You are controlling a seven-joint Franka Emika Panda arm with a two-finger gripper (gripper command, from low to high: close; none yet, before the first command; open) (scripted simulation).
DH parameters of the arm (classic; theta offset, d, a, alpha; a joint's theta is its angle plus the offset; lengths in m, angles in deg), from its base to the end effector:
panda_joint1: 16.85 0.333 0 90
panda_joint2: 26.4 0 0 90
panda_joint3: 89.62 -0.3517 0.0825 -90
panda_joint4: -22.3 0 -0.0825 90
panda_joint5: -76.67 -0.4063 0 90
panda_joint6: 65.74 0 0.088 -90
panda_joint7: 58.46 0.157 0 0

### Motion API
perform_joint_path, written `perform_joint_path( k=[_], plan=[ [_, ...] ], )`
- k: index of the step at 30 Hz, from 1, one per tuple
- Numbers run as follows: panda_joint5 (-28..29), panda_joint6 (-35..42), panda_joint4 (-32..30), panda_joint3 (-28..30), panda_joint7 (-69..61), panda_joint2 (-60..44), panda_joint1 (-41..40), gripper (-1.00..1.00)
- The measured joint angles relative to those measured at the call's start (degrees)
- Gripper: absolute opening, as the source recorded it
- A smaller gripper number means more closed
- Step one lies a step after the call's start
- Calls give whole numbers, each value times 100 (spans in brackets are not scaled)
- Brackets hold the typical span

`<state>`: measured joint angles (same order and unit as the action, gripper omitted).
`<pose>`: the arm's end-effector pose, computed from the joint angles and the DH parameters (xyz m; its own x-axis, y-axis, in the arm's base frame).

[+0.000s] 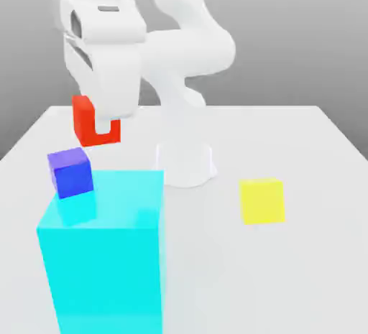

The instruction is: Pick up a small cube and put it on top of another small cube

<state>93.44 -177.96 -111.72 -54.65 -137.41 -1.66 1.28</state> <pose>0.4169 -0.1680 0.4405 0.3219 0.9464 -0.0284 0.9467 -0.3221 -0.0016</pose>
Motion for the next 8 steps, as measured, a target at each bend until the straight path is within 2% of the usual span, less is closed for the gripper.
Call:
perform_joint_path(
  k=[4, 5, 8],
  plan=[
    [-19, -782, -535, 364, -200, -194, -15, -100],
    [-18, -905, -614, 406, -211, -236, -9, 100],
    [-17, -904, -614, 406, -211, -236, -9, 100]
  ],
)
